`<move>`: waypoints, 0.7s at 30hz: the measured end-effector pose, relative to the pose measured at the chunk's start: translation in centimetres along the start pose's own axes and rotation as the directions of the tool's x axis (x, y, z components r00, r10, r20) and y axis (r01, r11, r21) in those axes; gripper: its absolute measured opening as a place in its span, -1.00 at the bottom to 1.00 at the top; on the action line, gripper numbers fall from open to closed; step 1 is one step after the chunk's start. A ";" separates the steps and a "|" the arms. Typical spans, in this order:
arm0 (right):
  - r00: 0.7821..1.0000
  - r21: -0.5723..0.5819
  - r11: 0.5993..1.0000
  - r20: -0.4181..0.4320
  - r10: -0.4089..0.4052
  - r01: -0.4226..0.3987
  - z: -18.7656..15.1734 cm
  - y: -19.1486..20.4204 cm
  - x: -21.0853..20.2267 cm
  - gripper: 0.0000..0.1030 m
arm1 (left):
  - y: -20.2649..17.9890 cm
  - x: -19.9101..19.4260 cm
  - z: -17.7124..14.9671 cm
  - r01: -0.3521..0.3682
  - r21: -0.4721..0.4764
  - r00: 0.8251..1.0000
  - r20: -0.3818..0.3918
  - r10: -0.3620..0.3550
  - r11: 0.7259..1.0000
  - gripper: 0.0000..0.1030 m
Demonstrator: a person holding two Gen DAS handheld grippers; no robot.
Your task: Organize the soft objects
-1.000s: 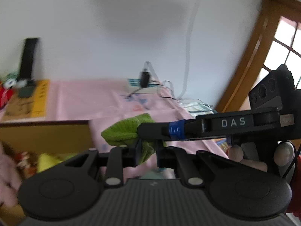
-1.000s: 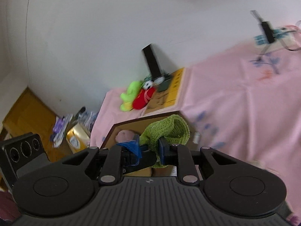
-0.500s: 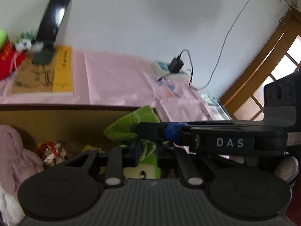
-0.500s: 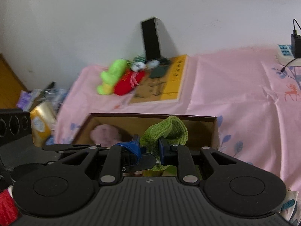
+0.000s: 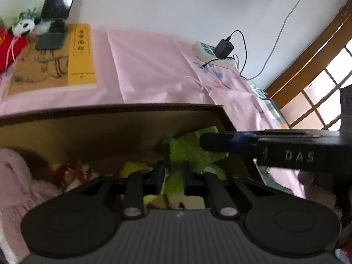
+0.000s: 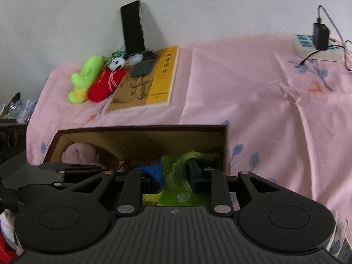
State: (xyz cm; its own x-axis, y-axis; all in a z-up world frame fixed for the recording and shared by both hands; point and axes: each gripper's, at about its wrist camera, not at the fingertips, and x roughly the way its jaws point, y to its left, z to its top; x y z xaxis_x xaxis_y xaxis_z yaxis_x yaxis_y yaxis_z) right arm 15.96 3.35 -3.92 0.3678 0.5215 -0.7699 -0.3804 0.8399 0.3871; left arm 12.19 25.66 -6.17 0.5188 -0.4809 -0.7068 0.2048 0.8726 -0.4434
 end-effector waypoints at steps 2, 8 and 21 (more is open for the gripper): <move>1.000 0.017 1.000 0.010 -0.013 0.013 0.1 -0.2 -0.2 -0.83 | -0.2 -0.4 0.1 -0.028 0.019 1.000 0.012 0.028 0.999 -0.90; 0.999 0.068 0.998 0.031 -0.014 0.012 0.2 -0.8 -1.0 -0.83 | -0.9 -2.4 0.1 -0.074 0.050 0.995 0.064 0.071 0.996 -0.90; 0.996 0.083 0.996 0.085 0.012 -0.019 -0.9 -0.9 -4.1 -0.83 | -3.6 -6.7 -1.5 -0.240 -0.003 0.961 0.144 0.238 0.971 -0.64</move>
State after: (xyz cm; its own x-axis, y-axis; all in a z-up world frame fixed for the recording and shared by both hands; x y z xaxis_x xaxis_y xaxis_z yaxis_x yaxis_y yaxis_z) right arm 14.05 0.33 -1.61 0.4337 0.5423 -0.7196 -0.3155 0.8395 0.4425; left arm 6.75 25.62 -0.66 0.6664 -0.2421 -0.7052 0.0719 0.9623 -0.2624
